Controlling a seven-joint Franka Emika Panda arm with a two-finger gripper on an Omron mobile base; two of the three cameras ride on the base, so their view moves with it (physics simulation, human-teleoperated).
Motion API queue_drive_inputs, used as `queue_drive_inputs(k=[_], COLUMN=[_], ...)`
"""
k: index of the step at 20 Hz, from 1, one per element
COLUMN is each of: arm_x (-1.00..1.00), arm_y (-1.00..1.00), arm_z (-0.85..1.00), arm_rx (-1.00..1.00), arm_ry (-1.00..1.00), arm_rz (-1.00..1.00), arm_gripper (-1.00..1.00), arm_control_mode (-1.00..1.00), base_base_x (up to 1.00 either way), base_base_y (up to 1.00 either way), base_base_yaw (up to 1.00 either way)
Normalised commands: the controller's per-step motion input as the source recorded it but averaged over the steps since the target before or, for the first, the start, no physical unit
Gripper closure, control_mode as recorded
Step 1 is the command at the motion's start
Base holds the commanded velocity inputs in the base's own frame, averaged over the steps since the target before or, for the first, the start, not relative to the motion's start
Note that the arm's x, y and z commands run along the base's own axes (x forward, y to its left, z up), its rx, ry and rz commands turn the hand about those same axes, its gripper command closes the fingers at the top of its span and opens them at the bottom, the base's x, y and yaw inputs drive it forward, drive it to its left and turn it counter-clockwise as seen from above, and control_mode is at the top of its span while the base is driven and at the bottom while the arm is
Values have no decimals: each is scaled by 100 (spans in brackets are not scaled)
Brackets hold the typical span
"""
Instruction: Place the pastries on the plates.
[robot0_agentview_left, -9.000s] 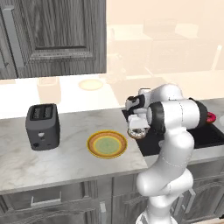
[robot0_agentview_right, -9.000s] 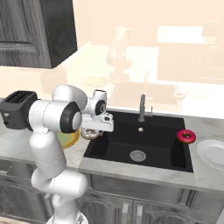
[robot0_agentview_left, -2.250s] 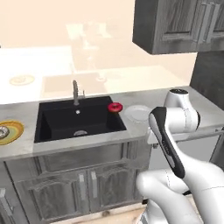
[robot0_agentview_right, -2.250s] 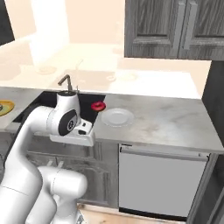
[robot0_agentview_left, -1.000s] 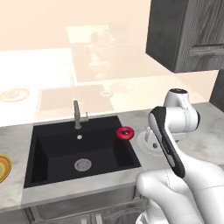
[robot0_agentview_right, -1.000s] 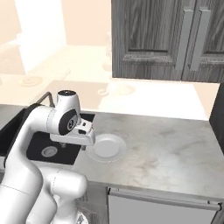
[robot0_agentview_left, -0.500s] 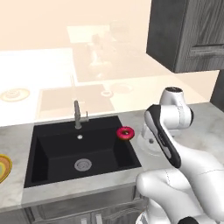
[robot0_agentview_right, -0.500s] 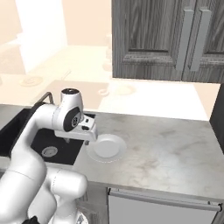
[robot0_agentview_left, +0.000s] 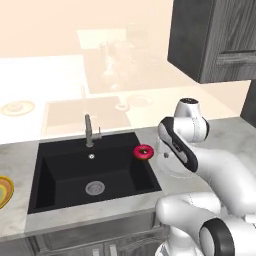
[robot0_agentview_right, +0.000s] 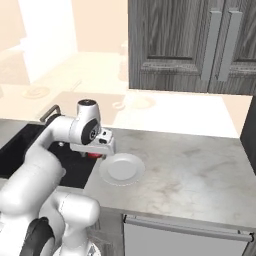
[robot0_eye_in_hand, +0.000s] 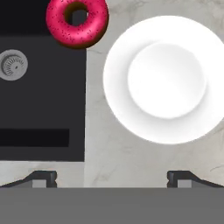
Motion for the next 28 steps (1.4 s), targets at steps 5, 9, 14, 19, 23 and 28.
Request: queue_drive_inputs(k=[5, 9, 14, 19, 23, 28], arm_x=[57, 52, 45, 36, 22, 13], arm_y=[7, 16, 17, 8, 0, 0], arm_z=[-6, -11, -11, -11, -17, -17], arm_rx=[0, 0, 0, 0, 0, 0], arm_ry=[0, 0, 0, 0, 0, 0], arm_rz=[0, 0, 0, 0, 0, 0], arm_gripper=[-100, -100, -100, -100, -100, -100], arm_control_mode=[-100, -100, -100, -100, -100, -100], base_base_x=[0, 0, 0, 0, 0, 0], base_base_y=[0, 0, 0, 0, 0, 0], base_base_yaw=[0, 0, 0, 0, 0, 0])
